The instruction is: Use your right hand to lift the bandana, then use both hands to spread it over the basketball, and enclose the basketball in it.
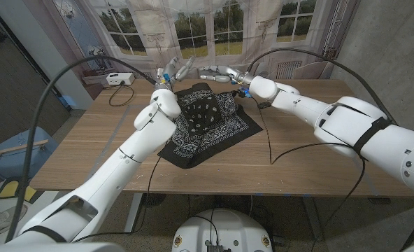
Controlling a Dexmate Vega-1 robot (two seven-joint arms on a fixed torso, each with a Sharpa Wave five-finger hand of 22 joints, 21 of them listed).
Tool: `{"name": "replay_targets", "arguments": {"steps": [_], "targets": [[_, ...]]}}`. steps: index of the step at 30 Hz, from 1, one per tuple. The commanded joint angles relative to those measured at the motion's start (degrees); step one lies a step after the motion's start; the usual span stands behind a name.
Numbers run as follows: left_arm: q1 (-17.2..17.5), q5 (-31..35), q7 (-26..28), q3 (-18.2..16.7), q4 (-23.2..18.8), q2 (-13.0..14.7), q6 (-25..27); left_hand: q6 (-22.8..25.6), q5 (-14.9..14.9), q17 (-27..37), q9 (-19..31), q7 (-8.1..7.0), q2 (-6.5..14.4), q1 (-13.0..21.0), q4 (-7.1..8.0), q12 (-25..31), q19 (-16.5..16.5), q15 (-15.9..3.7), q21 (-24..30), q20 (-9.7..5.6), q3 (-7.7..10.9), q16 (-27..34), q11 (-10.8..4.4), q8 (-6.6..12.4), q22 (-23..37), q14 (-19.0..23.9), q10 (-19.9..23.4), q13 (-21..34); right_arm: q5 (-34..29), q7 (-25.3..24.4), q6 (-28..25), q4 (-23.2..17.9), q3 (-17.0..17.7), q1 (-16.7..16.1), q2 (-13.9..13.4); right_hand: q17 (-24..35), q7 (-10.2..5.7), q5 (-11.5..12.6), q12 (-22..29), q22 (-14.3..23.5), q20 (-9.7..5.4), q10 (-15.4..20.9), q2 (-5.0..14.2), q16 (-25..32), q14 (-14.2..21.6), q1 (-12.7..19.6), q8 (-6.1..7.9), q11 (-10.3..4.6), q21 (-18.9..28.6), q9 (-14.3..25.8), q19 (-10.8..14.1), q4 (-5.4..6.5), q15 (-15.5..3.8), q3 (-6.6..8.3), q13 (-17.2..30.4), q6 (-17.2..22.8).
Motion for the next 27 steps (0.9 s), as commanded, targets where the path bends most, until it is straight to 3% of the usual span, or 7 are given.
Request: {"name": "replay_targets", "arguments": {"steps": [1,10,18,27], "targets": [[6.15,-13.87,4.14,-5.33,-7.05,4.25,-7.84,0.03,0.33,-0.05,0.3,-0.75,0.4,0.08,-0.47,0.26,0.25,0.14,-0.1,0.13,0.02,0.25,0.42,0.03,0.25,0.4,0.23,-0.02,-10.3,2.53,-6.86,-21.53,1.8,-5.57,-7.94,-0.28,-1.2,0.43,-0.3,0.02,0.25,-1.79,-1.04,-0.66,-2.51,0.47,-0.28,-0.45,-0.74,0.3,-1.57,-0.61,0.74,-0.34,0.16,-0.8],[7.55,-17.58,7.16,-5.24,-9.78,7.18,-8.89,-0.09,0.31,-0.03,0.32,-0.88,0.66,0.23,-0.7,0.32,0.41,0.09,-0.26,0.14,0.1,0.28,0.57,-0.08,0.32,0.57,0.18,-0.06,-17.32,1.84,-15.24,-31.97,3.16,-9.26,-11.34,-1.0,-1.18,1.3,-0.6,-0.23,0.29,-6.18,-2.68,-0.67,-6.46,0.84,-0.93,-1.35,-1.85,0.29,-5.74,-1.39,2.35,-1.61,0.06,-3.33],[8.83,-20.62,8.93,-5.79,-10.8,8.87,-10.65,-0.2,0.27,-0.01,0.34,-0.91,0.88,0.34,-0.97,0.37,0.61,0.12,-0.47,0.15,0.12,0.16,0.82,-0.19,0.39,0.39,0.06,-0.1,-25.52,-0.07,-22.02,-40.09,3.02,-12.13,-13.55,-1.11,-1.28,1.61,-0.65,-0.22,0.29,-7.29,-2.33,-0.54,-6.89,1.27,-1.05,-1.51,-1.73,0.28,-6.03,-1.56,2.64,-1.52,0.05,-4.23],[9.72,-22.41,10.83,-5.55,-12.37,10.52,-10.57,-0.07,0.25,0.01,0.34,-1.02,1.08,0.4,-1.14,0.48,0.61,-0.04,-0.66,0.16,0.16,0.2,0.95,-0.18,0.42,0.54,0.14,-0.1,-37.65,-2.93,-31.35,-45.96,1.13,-13.96,-14.37,-1.35,-1.33,2.15,-0.62,-0.21,0.3,-9.24,-1.13,-0.48,-8.15,2.95,-1.19,-1.76,-1.56,0.25,-6.51,-2.29,2.96,-0.81,0.05,-6.3]]}}
